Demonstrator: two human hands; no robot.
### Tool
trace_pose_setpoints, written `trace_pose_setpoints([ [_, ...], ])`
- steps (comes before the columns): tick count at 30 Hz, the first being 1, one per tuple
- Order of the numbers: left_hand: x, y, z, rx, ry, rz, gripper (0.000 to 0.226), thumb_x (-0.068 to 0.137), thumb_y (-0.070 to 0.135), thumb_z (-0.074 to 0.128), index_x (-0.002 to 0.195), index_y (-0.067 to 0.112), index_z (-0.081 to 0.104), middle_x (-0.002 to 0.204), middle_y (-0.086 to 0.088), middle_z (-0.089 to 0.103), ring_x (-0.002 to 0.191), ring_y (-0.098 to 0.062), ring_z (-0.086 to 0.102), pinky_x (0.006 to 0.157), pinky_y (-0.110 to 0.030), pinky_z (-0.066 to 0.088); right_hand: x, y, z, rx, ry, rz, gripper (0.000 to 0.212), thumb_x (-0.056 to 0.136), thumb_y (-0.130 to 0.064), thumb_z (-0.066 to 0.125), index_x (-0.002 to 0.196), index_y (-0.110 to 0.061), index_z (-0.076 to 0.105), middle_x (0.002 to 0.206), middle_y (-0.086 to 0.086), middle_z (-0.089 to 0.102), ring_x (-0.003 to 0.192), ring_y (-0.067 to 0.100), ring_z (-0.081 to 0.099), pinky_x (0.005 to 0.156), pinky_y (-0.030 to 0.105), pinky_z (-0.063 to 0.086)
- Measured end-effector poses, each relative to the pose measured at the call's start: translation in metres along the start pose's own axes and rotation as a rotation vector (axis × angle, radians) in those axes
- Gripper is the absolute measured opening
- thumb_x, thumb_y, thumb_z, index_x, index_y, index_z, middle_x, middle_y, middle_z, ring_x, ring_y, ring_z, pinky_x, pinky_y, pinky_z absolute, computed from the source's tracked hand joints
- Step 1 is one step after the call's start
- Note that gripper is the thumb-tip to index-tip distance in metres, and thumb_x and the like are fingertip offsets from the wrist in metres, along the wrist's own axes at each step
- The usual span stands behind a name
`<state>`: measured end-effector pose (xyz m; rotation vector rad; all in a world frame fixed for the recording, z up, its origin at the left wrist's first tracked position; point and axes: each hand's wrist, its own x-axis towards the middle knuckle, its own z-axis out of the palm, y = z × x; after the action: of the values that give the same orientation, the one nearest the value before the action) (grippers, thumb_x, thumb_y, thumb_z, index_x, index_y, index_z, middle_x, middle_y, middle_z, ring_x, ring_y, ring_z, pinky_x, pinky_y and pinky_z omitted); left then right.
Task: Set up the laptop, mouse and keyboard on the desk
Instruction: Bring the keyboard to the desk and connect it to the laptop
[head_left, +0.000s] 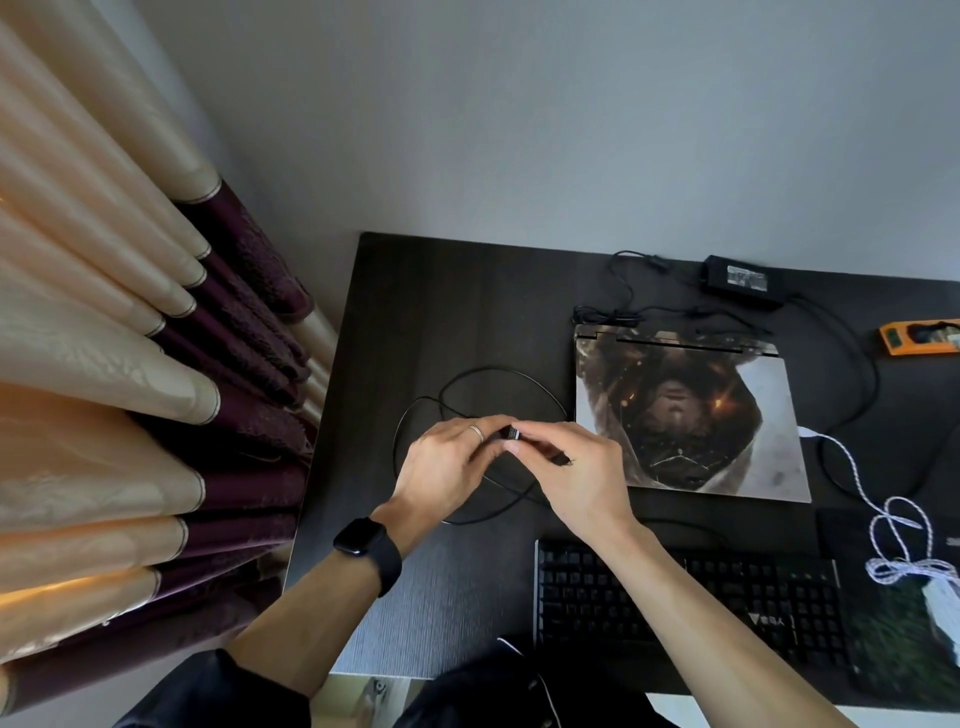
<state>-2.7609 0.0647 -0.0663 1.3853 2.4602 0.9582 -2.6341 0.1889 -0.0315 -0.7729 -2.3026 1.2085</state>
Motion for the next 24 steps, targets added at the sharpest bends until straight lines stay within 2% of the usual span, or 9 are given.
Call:
trace_pose_setpoints([
  [5,0.003,-0.013,0.017,0.08,-0.112,0.049,0.037,0.092,0.05,0.045,0.112,0.029,0.068,0.102,0.014,0.07,0.091,-0.012,0.062,0.078,-0.029,0.053,-0.011,0.026,0.004,0.008,-0.074,0.171,0.022,0.084,-0.014,0.079,0.105,-0.019,0.078,0.094,-0.013,0.075,0.086,-0.003,0.069,0.077,0.013,0.054],
  [8,0.01,-0.023,0.041,0.222,-0.179,0.137,0.036,0.088,0.05,0.041,0.101,0.031,0.07,0.092,0.016,0.068,0.094,-0.011,0.055,0.08,-0.026,0.044,-0.022,0.054,0.005,-0.051,-0.146,0.272,0.02,0.088,-0.011,0.074,0.105,-0.021,0.077,0.093,-0.016,0.075,0.086,-0.002,0.069,0.082,0.02,0.056],
  [10,0.013,-0.027,0.064,0.239,-0.218,0.16,0.032,0.087,0.049,0.046,0.096,0.031,0.071,0.085,0.014,0.068,0.094,-0.012,0.055,0.082,-0.026,0.037,-0.03,0.073,0.001,-0.105,-0.157,0.336,0.017,0.089,-0.013,0.072,0.103,-0.022,0.076,0.091,-0.018,0.073,0.084,0.0,0.068,0.081,0.022,0.056],
  [13,0.022,-0.03,0.099,0.213,-0.257,0.13,0.021,0.084,0.042,0.066,0.098,0.027,0.073,0.085,0.009,0.069,0.091,-0.018,0.063,0.084,-0.031,0.044,-0.032,0.101,-0.007,-0.207,-0.176,0.352,0.016,0.09,-0.013,0.07,0.103,-0.022,0.074,0.09,-0.019,0.071,0.083,0.001,0.067,0.078,0.026,0.057],
  [15,0.032,-0.032,0.119,0.165,-0.228,0.042,0.022,0.082,0.037,0.073,0.101,0.024,0.074,0.089,0.005,0.07,0.091,-0.023,0.064,0.083,-0.036,0.048,-0.024,0.12,-0.01,-0.299,-0.187,0.314,0.018,0.09,-0.013,0.07,0.105,-0.021,0.071,0.094,-0.017,0.068,0.085,0.004,0.066,0.079,0.031,0.057],
  [17,0.043,-0.028,0.128,0.124,-0.187,-0.027,0.022,0.082,0.034,0.075,0.101,0.023,0.074,0.09,0.004,0.07,0.091,-0.024,0.063,0.082,-0.037,0.047,-0.014,0.129,-0.015,-0.392,-0.161,0.274,0.023,0.088,-0.013,0.07,0.111,-0.019,0.068,0.104,-0.014,0.061,0.097,0.012,0.063,0.089,0.033,0.055],
  [20,0.05,-0.032,0.151,0.054,-0.089,-0.113,0.023,0.085,0.033,0.072,0.105,0.024,0.074,0.094,0.004,0.07,0.093,-0.023,0.06,0.084,-0.034,0.04,0.004,0.147,-0.012,-0.539,-0.143,0.258,0.035,0.088,-0.02,0.07,0.122,-0.017,0.063,0.121,-0.001,0.057,0.115,0.021,0.051,0.099,0.029,0.041],
  [24,0.049,-0.044,0.172,0.01,0.025,-0.145,0.023,0.085,0.035,0.07,0.106,0.028,0.075,0.095,0.008,0.069,0.093,-0.02,0.059,0.088,-0.029,0.03,0.029,0.171,-0.001,-0.668,-0.118,0.172,0.055,0.081,-0.028,0.075,0.13,-0.014,0.054,0.14,0.006,0.047,0.128,0.026,0.04,0.106,0.041,0.038],
])
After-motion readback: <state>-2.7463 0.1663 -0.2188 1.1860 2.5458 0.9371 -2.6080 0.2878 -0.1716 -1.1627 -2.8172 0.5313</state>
